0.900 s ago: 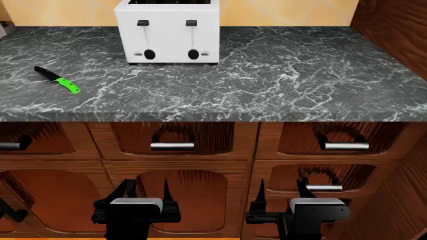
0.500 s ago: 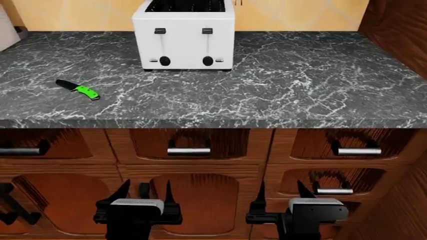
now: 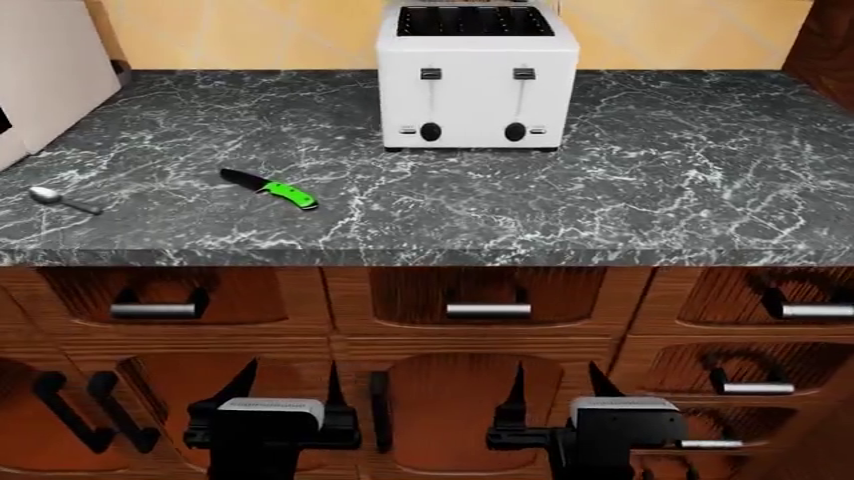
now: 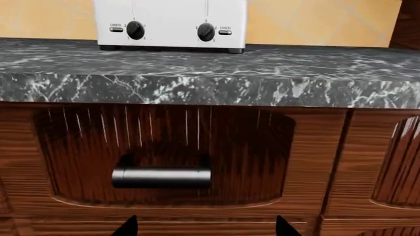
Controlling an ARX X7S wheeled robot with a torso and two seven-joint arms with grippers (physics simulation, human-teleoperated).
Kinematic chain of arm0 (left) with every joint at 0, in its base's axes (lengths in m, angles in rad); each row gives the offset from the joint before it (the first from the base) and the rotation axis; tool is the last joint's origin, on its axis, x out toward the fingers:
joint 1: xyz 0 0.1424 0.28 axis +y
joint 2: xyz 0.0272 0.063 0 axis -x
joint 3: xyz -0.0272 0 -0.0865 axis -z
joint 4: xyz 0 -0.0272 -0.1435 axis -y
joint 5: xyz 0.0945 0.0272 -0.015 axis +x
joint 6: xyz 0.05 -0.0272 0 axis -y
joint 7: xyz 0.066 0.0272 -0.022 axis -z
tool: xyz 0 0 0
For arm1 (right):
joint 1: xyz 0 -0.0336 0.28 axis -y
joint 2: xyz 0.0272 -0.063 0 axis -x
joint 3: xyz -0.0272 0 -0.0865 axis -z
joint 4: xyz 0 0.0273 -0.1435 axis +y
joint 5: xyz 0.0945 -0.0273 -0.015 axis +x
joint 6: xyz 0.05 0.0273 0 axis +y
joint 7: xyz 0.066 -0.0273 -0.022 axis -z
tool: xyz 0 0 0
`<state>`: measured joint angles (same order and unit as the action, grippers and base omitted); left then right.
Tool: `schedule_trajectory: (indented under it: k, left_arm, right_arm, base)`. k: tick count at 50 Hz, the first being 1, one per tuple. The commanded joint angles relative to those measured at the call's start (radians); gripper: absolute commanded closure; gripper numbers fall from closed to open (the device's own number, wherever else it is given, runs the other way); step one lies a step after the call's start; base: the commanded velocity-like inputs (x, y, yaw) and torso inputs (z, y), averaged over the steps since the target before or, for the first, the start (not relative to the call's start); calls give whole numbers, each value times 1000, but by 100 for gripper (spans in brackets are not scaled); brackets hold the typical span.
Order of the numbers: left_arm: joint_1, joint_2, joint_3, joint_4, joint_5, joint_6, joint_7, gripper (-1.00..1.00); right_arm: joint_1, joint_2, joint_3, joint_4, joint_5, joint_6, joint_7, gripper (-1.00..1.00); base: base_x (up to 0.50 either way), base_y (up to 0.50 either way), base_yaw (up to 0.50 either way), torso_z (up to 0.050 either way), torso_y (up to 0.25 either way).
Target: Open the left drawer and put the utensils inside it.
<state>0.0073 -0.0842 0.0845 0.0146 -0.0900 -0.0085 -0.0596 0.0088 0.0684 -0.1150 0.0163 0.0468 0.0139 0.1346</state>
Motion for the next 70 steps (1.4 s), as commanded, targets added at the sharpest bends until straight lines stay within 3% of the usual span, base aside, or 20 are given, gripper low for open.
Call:
schedule_trajectory:
  k: [1, 31, 33, 34, 35, 36, 39, 41, 42, 43, 44, 46, 47, 51, 53, 56, 60, 70]
  left_arm:
    - [1, -15, 12, -1, -14, 6, -18, -100]
    - [-2, -36, 34, -23, -68, 27, -40, -100]
    - [5, -38, 26, 1, -130, 4, -10, -100]
    - [26, -39, -11, 72, -280, -71, 91, -100]
    - [26, -41, -11, 75, -362, -74, 90, -100]
    - [27, -44, -94, 120, -512, -224, 167, -100]
    - [47, -22, -169, 114, -962, -251, 251, -100]
    - [47, -24, -168, 114, -965, -249, 250, -100]
    - [56, -15, -233, 55, -1115, -304, 374, -100]
    - [56, -17, -233, 54, -1204, -303, 375, -100]
    - [87, 13, -279, 27, -1288, -281, 457, -100]
    - [89, 34, -315, -38, -1325, -241, 528, -100]
    - [85, 50, -341, -81, -1351, -216, 552, -100]
    - [97, 32, -337, -187, -1424, -253, 675, -100]
    - [98, 38, -321, -194, -1400, -239, 681, -100]
    - [89, 54, -311, -260, -1395, -215, 693, -100]
    - [110, 61, -295, -265, -1368, -171, 707, -100]
    - [56, 46, -284, -443, -1412, -147, 716, -100]
  right_arm:
    - [0, 14, -23, -11, 11, 6, 18, -100]
    - [9, 45, -63, -37, 52, 38, 47, -100]
    - [13, 56, -56, -104, 74, 112, 47, -100]
    - [21, 88, -50, -252, 154, 262, 15, -100]
    - [20, 90, -50, -260, 156, 296, 17, -100]
    - [48, 138, -74, -410, 155, 446, 26, -100]
    - [119, 161, -48, -647, 201, 697, 49, -100]
    - [120, 162, -48, -650, 203, 700, 51, -100]
    - [270, 172, -6, -800, 328, 850, 51, -100]
    - [281, 169, 0, -848, 336, 1000, 55, -100]
    - [431, 159, 16, -969, 426, 1150, 46, -100]
    - [658, 120, 73, -973, 545, 1450, 73, -100]
    - [727, 171, 89, -866, 695, 1556, 223, -100]
    - [1102, 314, -147, -563, 1295, 1550, 786, -100]
    - [1172, 311, -201, -490, 1572, 1537, 831, -100]
    - [1351, 308, -383, -350, 1630, 1550, 895, -100]
    - [1493, 283, -482, -232, 1743, 1535, 958, -100]
    - [1530, 277, -534, -121, 1585, 1473, 867, -100]
  base:
    - [0, 500, 0, 50, 0]
    - [0, 500, 0, 50, 0]
    - [0, 141, 0, 50, 0]
    - [0, 0, 0, 0, 0]
    - [0, 0, 0, 0, 0]
    - [0, 0, 0, 0, 0]
    - [0, 0, 0, 0, 0]
    - [0, 0, 0, 0, 0]
    - [0, 0, 0, 0, 0]
    - [0, 0, 0, 0, 0]
    - [0, 0, 0, 0, 0]
    - [0, 0, 0, 0, 0]
    - [0, 0, 0, 0, 0]
    - [0, 0, 0, 0, 0]
    - [0, 0, 0, 0, 0]
    - [0, 0, 0, 0, 0]
    - [0, 0, 0, 0, 0]
    - [0, 0, 0, 0, 0]
